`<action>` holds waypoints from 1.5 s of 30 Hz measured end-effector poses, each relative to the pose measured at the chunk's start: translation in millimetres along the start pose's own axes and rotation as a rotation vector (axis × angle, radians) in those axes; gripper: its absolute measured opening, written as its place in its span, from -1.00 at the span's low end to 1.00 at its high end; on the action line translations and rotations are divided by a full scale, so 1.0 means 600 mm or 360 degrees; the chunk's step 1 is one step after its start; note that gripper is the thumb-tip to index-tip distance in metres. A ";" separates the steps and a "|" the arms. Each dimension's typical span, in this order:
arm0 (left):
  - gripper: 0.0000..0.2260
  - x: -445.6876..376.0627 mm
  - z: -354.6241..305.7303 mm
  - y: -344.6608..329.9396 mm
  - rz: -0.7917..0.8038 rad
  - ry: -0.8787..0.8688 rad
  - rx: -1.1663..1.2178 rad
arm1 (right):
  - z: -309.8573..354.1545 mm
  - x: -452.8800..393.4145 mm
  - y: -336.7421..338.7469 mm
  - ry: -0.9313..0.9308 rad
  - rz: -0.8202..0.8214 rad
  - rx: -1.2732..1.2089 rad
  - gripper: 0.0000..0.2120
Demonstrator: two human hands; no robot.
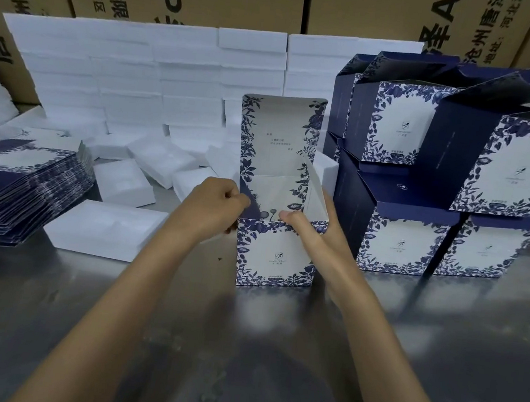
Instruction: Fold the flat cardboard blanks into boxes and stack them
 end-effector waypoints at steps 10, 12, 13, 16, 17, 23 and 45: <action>-0.64 -0.042 0.016 -0.010 0.0343 0.0222 -0.0043 | -0.002 -0.001 0.005 -0.0060 -0.0001 0.0025 -0.25; -0.62 -0.049 0.015 -0.008 0.0263 0.0176 -0.0097 | -0.003 -0.002 0.006 -0.0071 -0.0012 0.0024 -0.26; -0.63 -0.049 0.014 -0.010 0.0208 0.0121 -0.0101 | -0.004 -0.003 0.006 -0.0070 -0.0016 0.0027 -0.26; -0.61 -0.050 0.020 -0.015 0.0195 0.0088 -0.0038 | -0.003 -0.002 0.005 -0.0072 -0.0019 0.0041 -0.25; -0.65 -0.054 0.021 -0.014 0.0226 0.0133 -0.0014 | -0.003 -0.001 0.006 -0.0072 -0.0021 0.0042 -0.25; -0.64 -0.059 0.026 -0.004 -0.0019 0.0142 -0.0018 | 0.001 0.002 0.006 -0.0054 0.0049 0.0050 -0.25; -0.79 0.025 0.040 -0.050 -0.0412 -0.0028 0.1371 | 0.003 -0.005 0.057 -0.0258 -0.0192 -0.0046 -0.26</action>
Point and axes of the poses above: each hand's wrist, its own x-axis away from the middle knuckle, its own y-axis out of the back of the hand, z = x × y, the point moved 7 cm from there along -x, towards the middle knuckle, and after that the axes turned 13 degrees about -y, right-handed, at the moved point
